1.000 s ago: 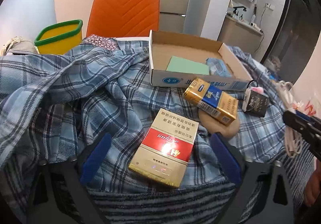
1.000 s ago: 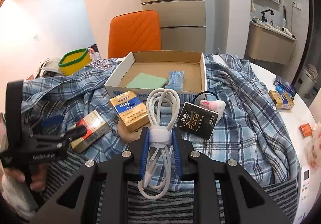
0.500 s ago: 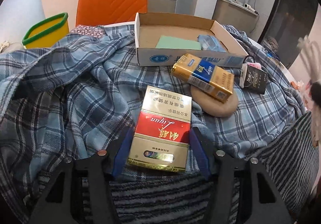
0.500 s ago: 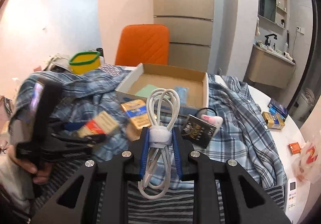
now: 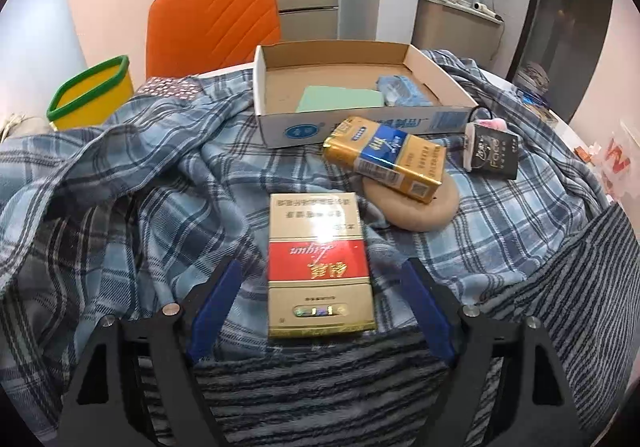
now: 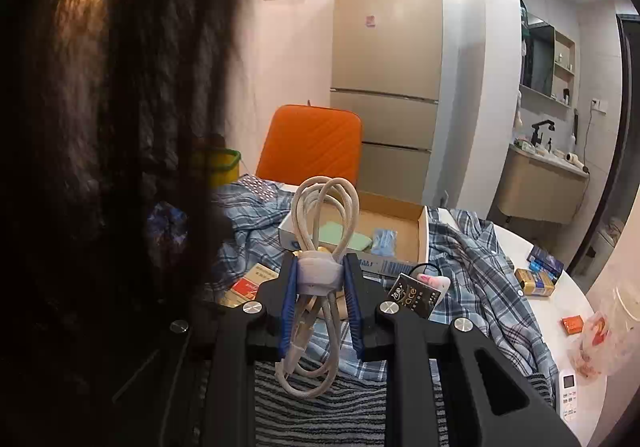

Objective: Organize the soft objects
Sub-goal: 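Lift the white cable with the right tool while the left tool grasps the red-white cigarette pack, then carry the red-white pack into the box and open the left tool while the right tool carries the cable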

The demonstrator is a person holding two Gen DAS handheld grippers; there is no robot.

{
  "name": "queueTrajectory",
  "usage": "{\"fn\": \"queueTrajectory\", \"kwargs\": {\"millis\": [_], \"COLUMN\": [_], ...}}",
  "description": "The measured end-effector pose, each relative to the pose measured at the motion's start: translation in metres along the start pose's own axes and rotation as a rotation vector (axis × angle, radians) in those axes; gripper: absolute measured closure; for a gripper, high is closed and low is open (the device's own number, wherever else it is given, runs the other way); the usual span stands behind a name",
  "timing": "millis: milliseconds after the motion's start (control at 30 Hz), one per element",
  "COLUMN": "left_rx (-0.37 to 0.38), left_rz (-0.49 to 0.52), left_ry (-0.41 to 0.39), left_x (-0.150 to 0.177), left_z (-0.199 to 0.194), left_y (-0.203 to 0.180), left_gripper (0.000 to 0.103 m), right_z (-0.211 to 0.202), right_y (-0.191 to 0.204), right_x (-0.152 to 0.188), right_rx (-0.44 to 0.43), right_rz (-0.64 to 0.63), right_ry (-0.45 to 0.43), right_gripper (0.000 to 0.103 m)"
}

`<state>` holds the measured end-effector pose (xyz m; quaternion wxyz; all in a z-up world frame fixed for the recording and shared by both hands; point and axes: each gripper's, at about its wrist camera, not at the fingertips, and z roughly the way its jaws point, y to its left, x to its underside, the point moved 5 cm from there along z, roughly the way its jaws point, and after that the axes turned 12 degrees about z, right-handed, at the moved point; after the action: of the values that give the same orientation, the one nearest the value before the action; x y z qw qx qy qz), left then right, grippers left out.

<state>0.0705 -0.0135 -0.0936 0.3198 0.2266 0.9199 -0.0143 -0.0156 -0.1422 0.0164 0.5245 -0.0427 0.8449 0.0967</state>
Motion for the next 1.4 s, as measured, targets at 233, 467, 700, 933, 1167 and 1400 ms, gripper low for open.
{"fn": "queueTrajectory", "kwargs": {"millis": [233,467,700,933,1167,1400], "left_rx": [-0.005,-0.001,-0.006,0.010,0.003,-0.025], "left_rz": [-0.007,0.023,0.020,0.004,-0.011,-0.023], "left_ry": [0.008,0.022,0.053,0.072,0.082,-0.042], "left_x": [-0.003,-0.003,-0.004,-0.002,-0.001,-0.010], "left_z": [0.003,0.007,0.016,0.021,0.020,-0.017], "left_y": [-0.004,-0.010,-0.011,-0.008,-0.007,-0.006], "left_gripper": [0.022,0.022,0.022,0.026,0.048,0.048], "right_z": [0.001,-0.004,0.003,0.017,0.024,0.027], "right_y": [-0.007,-0.015,-0.029,-0.049,-0.059,-0.060], "right_x": [0.001,-0.003,0.000,0.004,0.005,0.006], "right_rx": [0.028,0.059,0.109,0.175,0.206,0.226], "right_rz": [0.009,0.022,0.047,0.086,0.105,0.100], "right_ry": [0.015,-0.018,-0.009,0.018,0.033,0.037], "right_gripper": [0.079,0.079,0.079,0.079,0.079,0.079]}}
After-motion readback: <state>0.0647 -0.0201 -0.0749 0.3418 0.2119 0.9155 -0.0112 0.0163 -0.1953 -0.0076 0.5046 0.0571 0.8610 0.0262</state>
